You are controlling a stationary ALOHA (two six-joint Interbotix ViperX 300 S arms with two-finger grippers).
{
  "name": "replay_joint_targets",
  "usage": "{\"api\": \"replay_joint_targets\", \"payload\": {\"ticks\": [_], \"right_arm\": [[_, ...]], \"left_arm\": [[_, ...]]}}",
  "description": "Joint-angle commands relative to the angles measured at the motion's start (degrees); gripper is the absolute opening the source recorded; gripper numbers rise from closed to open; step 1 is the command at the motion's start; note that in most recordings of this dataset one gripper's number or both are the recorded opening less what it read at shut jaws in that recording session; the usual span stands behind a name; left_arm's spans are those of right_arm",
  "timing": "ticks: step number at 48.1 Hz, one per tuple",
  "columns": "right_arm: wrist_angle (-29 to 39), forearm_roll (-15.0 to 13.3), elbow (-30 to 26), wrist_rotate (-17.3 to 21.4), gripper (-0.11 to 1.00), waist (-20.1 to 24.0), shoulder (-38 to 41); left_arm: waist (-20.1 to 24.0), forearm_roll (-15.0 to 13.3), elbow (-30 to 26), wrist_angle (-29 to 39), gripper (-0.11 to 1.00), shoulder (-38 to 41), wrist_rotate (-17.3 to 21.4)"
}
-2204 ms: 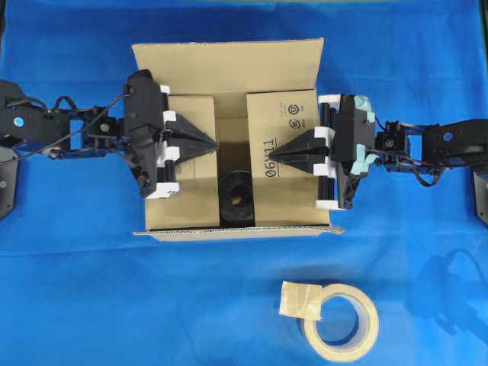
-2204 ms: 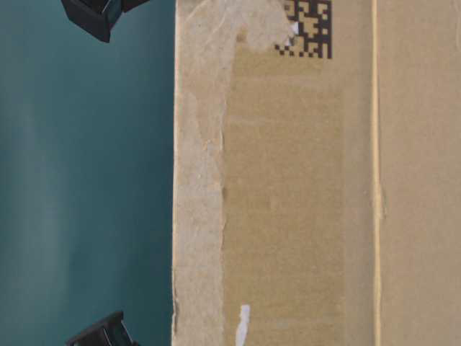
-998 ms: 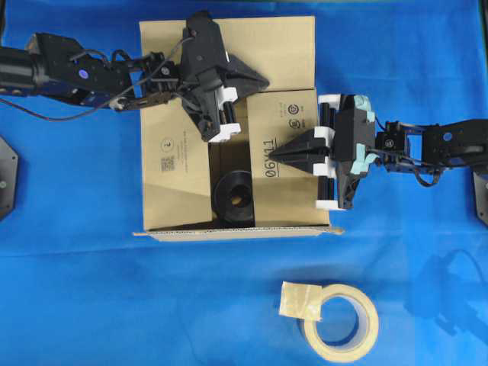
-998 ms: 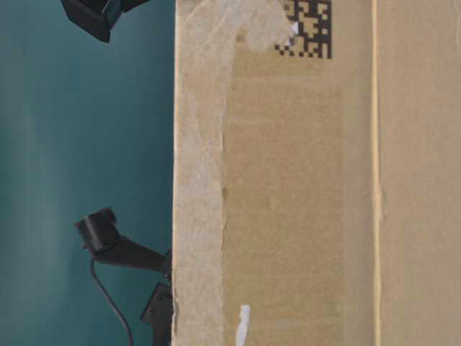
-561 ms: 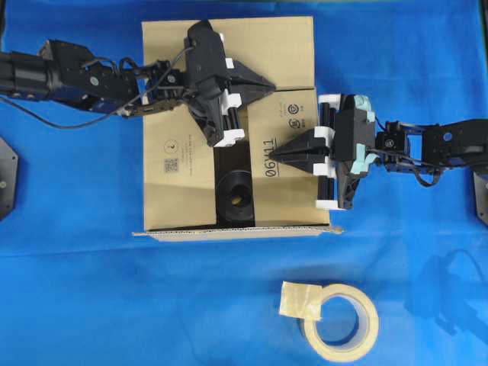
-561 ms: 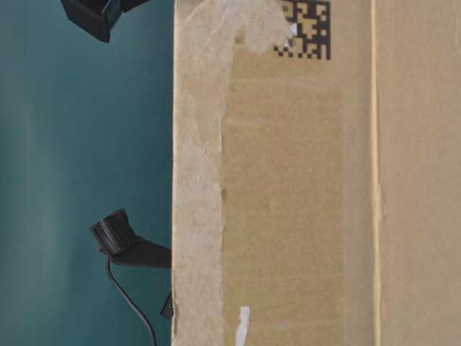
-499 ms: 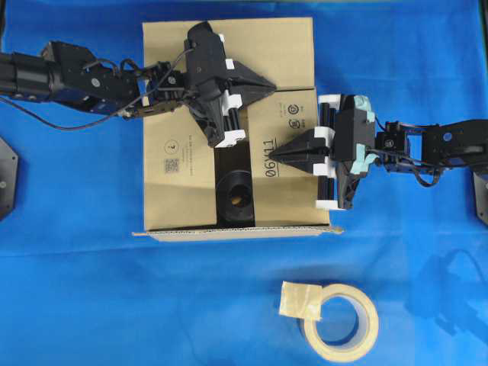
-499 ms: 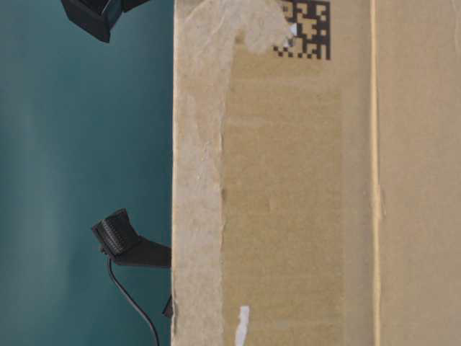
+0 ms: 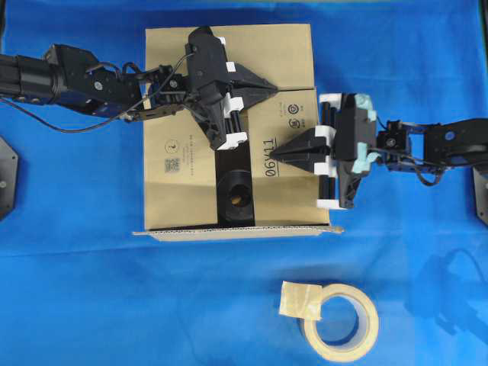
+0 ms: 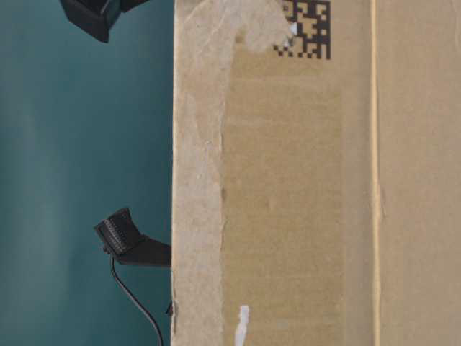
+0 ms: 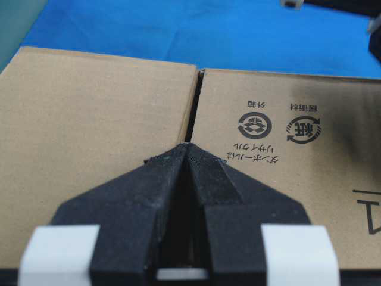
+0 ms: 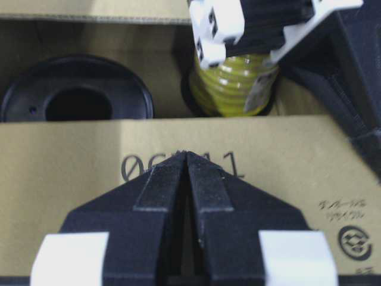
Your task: Close the cardboard box.
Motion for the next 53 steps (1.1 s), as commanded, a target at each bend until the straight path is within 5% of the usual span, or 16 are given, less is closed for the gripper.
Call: {"api": "replay_joint_targets", "payload": {"ticks": [1,14,28,42,53], "right_arm": [[1.1,0.1,-1.7,0.0,0.00,0.4,-4.0],[6.3,0.0,-1.8,0.0,0.00,3.4,-14.6],[5.4,0.1,-0.2,0.0,0.00,12.9,-22.7],[4.5,-0.1,0.6,-0.3,0.00,23.4,-20.7],[4.7,0.4,0.9,0.2,0.00,24.9,-15.2]], "left_arm": [[-0.2,-0.1,-0.1,0.2,0.00,-0.4,-0.2],[-0.7,-0.1,0.3,0.2,0.00,-0.5,-0.4],[-1.1,-0.1,0.8,0.2,0.00,-0.6,-0.4],[-1.1,-0.1,0.9,0.2,0.00,-0.6,-0.4],[-1.1,-0.1,1.0,0.2,0.00,-0.6,-0.4]]}}
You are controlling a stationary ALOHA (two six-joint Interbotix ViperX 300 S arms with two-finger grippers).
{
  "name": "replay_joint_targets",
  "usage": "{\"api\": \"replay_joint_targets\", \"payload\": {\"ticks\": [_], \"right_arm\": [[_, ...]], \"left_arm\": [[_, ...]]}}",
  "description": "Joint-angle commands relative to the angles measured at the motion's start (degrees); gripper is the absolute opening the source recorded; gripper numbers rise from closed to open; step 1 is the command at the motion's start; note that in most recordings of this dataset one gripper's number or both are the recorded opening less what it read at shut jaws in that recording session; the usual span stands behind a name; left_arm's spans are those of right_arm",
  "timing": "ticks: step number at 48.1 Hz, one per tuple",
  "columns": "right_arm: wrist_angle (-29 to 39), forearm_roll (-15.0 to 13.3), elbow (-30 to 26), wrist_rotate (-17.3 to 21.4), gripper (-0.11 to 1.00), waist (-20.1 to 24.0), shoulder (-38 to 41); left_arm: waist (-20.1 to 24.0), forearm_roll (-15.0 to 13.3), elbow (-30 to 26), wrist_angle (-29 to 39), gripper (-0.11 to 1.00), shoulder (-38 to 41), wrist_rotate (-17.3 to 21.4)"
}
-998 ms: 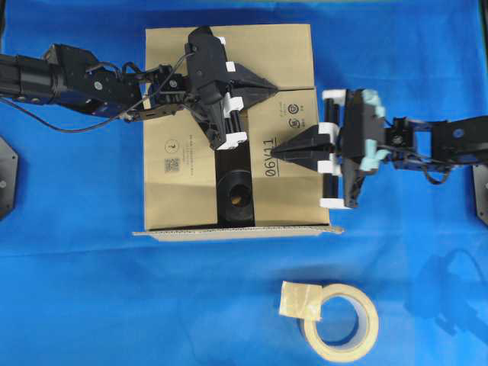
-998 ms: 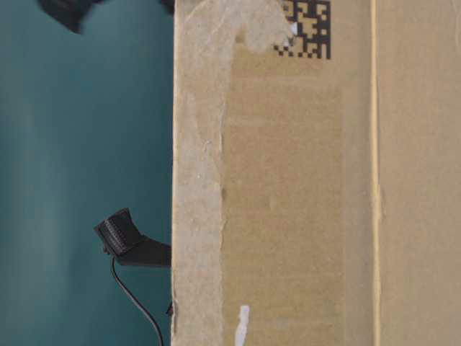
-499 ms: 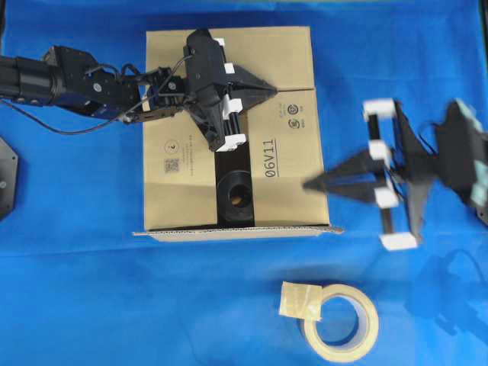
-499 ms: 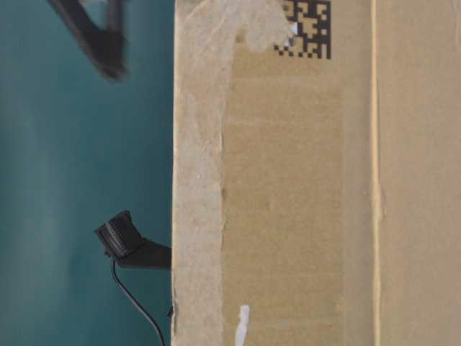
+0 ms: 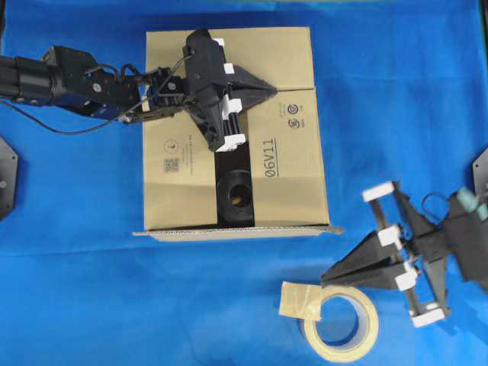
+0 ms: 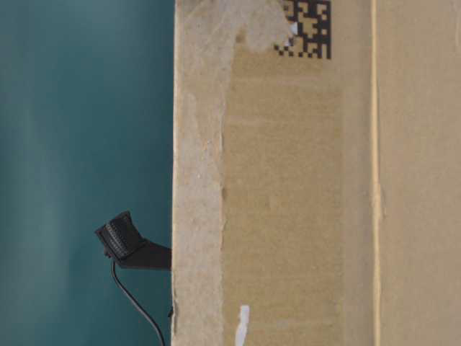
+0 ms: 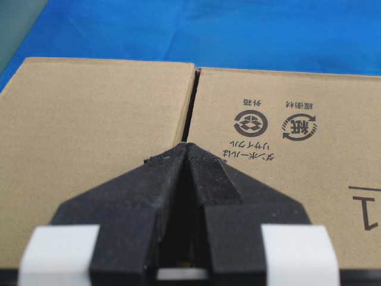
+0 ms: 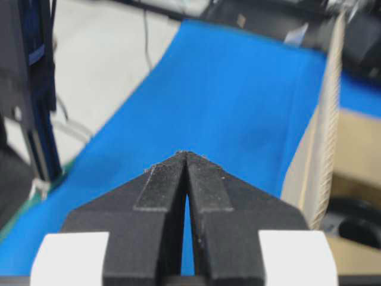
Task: Close the cardboard box.
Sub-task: 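Fold the front flap up and over with the right gripper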
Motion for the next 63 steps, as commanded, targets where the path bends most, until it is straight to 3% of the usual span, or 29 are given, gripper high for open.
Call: {"api": "replay_joint_targets", "payload": {"ticks": [1,11,20,34,42,55,63], "right_arm": [[-0.4,0.4,-0.7,0.2,0.00,0.2,1.1],[-0.3,0.4,-0.4,-0.1,0.00,-1.1,0.4],[1.1,0.6,1.2,0.3,0.00,-7.6,-2.5],[5.5,4.0,1.4,0.3,0.00,-15.8,-1.8],[6.4,4.3,1.3,0.3,0.00,-17.6,1.1],[6.4,7.9,1.5,0.3,0.00,-18.4,6.1],[6.2,8.3,1.5,0.3,0.00,-18.5,7.6]], "left_arm": [[-0.7,-0.1,0.3,0.2,0.00,-0.5,-0.2],[-0.7,-0.1,0.4,0.2,0.00,-0.6,-0.2],[-0.8,-0.1,0.4,0.2,0.00,-0.6,-0.2],[-1.1,-0.1,0.4,0.2,0.00,-0.6,-0.2],[-1.1,-0.1,0.3,0.2,0.00,-0.6,-0.4],[-1.8,-0.1,0.1,0.2,0.00,-0.6,-0.4],[-1.8,-0.1,0.1,0.2,0.00,-0.6,-0.4]]}}
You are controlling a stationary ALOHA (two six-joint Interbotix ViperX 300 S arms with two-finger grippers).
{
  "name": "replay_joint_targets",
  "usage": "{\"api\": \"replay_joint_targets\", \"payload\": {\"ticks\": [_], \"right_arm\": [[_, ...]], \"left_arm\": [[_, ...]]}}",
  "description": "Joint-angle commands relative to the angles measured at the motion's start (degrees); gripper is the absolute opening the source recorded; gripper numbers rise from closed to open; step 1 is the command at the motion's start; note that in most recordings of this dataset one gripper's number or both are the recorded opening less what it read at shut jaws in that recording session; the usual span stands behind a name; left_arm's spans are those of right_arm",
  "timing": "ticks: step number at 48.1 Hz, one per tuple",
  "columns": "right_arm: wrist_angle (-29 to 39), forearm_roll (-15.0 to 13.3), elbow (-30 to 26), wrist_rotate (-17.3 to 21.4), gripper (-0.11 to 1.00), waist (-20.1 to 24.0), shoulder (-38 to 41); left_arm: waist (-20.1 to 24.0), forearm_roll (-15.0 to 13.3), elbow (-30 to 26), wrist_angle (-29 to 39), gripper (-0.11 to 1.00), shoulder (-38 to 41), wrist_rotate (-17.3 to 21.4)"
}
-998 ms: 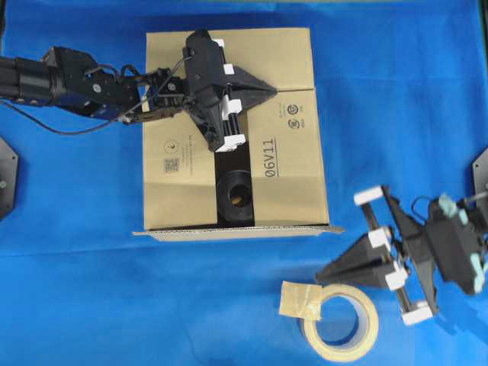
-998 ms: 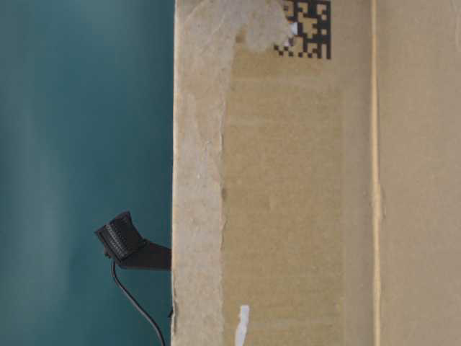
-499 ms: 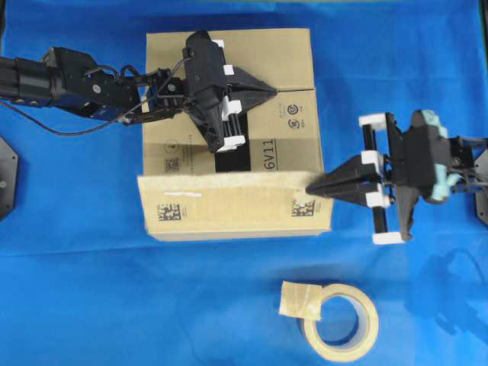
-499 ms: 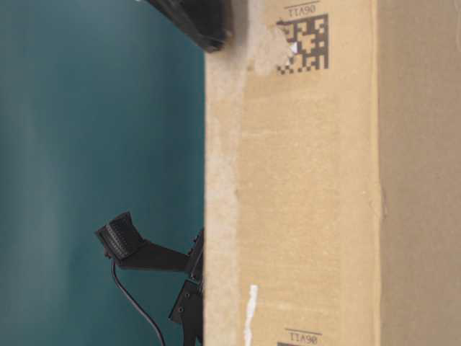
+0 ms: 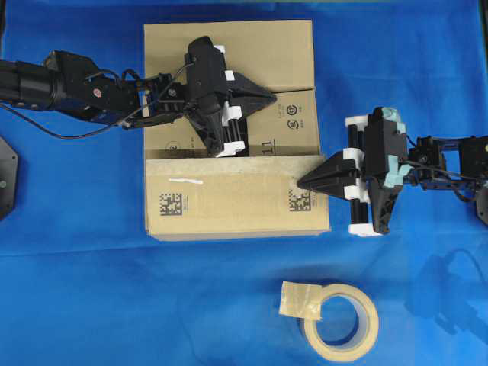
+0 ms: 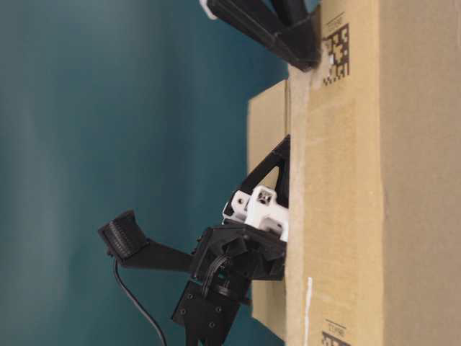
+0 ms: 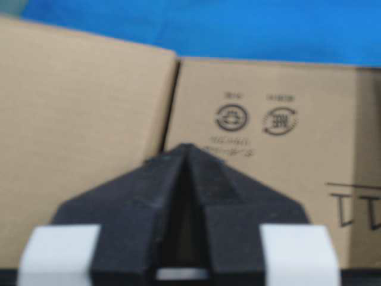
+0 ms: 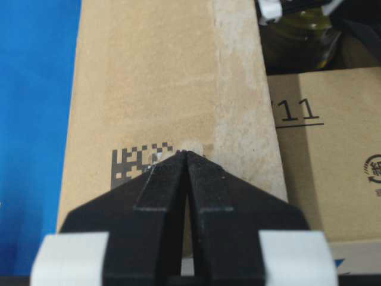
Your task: Close the cardboard box.
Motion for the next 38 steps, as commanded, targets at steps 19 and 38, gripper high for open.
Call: {"api": "replay_joint_targets", "payload": {"ticks": [19,38], "right_arm": [[-0.3,0.6,-0.7,-0.1,0.00,-0.1,0.6],[-0.4,0.6,-0.8,-0.1,0.00,-0.1,0.7]], "left_arm": [[-0.7,-0.2,-0.5,0.2,0.00,-2.3,-0.1],[-0.8,-0.2,-1.5,2.1,0.00,-9.6,0.8]]}}
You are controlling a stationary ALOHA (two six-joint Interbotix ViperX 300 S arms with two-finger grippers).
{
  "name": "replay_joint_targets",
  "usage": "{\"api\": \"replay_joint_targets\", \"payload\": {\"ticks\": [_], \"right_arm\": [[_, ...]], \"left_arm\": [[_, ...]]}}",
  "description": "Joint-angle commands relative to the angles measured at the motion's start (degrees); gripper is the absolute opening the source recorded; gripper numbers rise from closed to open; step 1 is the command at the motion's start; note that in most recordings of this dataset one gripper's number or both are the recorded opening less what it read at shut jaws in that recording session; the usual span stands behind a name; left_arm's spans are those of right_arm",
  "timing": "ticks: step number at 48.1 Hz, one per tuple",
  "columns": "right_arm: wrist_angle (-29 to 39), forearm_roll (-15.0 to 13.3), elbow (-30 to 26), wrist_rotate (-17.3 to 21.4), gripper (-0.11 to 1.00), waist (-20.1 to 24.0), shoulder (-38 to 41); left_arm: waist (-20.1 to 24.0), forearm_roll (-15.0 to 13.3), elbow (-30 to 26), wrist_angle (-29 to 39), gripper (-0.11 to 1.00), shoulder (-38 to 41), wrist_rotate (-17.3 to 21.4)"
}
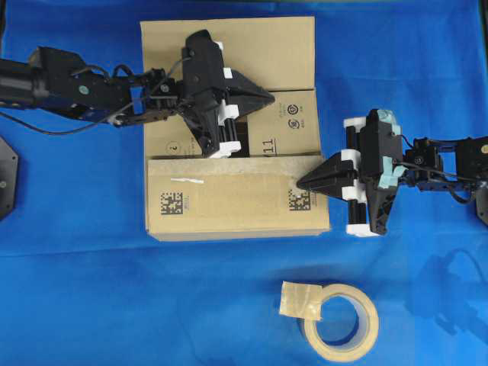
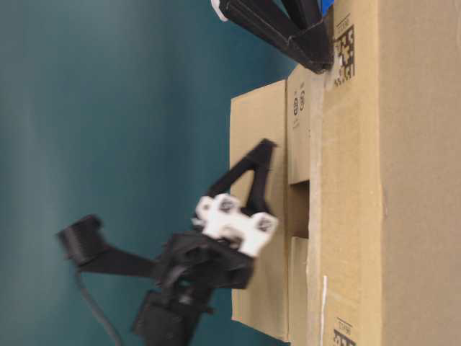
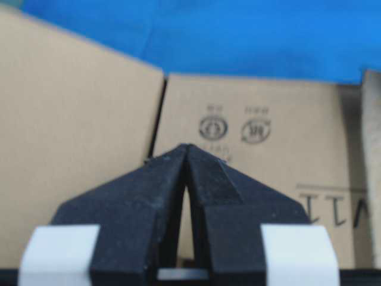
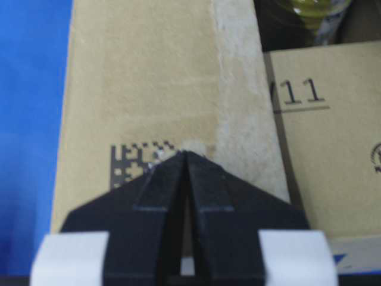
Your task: Close the cardboard box.
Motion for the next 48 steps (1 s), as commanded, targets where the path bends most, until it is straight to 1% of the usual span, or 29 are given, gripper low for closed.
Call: {"api": "replay_joint_targets", "payload": {"ticks": [1,8,13,19,24,31,37,43,48], "right_arm": [[-0.3,0.2,-0.8,-0.2,0.00,0.0,-0.4],[-0.3,0.2,-0.8,-0.3,0.00,0.0,-0.4],[-0.4,0.2,-0.9,-0.4,0.00,-0.1,-0.4],[-0.4,0.2,-0.8,-0.4,0.00,0.0,-0.4],[-0.4,0.0,-0.9,-0.4,0.00,0.0,-0.4],[-0.8,0.0,-0.8,-0.4,0.00,-0.1,-0.4],[-0.9,0.0,-0.8,-0.7,0.00,-0.1,-0.4],[-1.2,-0.1,-0.8,-0.9,0.00,0.0,-0.4],[-1.2,-0.1,-0.8,-0.9,0.00,0.0,-0.3]], "left_arm": [[-0.1,-0.1,-1.5,0.7,0.00,-4.0,0.0],[-0.1,-0.1,-1.3,3.4,0.00,-8.7,0.5],[0.8,-0.1,-1.2,5.4,0.00,-12.2,1.9],[3.7,-0.1,-1.7,7.3,0.00,-14.9,3.6],[7.7,0.0,-2.7,9.6,0.00,-15.9,4.0],[13.4,0.0,-5.5,14.8,0.00,-14.1,4.0],[17.4,-0.1,-10.1,23.6,0.00,-10.9,4.8],[19.5,-0.1,-14.7,31.6,0.00,-6.9,5.6],[20.1,-0.1,-18.2,38.1,0.00,-3.7,6.2]]}}
